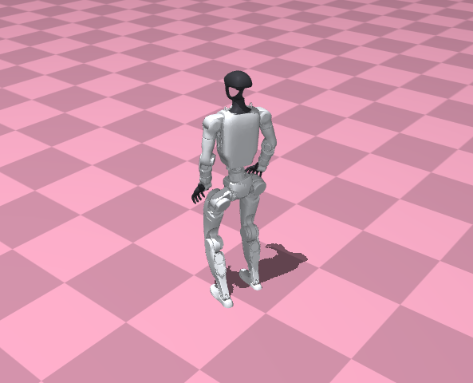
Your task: Sport exercise
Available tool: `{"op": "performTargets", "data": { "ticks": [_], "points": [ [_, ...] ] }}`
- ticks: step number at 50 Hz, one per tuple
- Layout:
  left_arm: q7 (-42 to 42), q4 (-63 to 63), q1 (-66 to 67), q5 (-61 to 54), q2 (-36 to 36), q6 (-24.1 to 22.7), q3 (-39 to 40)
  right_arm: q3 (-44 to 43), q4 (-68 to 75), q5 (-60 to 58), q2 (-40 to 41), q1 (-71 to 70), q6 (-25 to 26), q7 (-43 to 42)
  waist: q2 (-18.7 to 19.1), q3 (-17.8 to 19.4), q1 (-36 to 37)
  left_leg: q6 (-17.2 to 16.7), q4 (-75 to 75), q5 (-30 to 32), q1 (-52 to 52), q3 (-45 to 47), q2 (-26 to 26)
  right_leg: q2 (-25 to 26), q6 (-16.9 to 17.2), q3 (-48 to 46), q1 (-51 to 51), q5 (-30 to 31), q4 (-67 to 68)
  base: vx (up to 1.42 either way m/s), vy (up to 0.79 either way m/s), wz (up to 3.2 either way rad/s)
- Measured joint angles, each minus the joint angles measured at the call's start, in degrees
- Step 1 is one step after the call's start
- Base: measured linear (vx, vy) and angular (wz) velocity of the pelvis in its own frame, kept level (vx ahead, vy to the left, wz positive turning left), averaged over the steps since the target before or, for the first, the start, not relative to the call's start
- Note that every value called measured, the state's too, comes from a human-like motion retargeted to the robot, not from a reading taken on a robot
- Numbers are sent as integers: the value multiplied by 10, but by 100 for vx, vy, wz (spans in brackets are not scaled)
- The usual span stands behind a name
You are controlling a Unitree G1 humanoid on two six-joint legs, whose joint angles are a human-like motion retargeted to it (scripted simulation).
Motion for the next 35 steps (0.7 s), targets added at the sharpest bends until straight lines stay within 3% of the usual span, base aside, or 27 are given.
{"op": "performTargets", "data": {
  "ticks": [35],
  "points": [
    [-2, 20, 11, -31, -23, 6, 31, -27, 18, 39, 10, -6, 8, 23, 8, -1, -3, 13, 43, -5, -15, 17, 2, 3, 3, 19, -3, 0, 0, 0, 0, 0]
  ]
}}
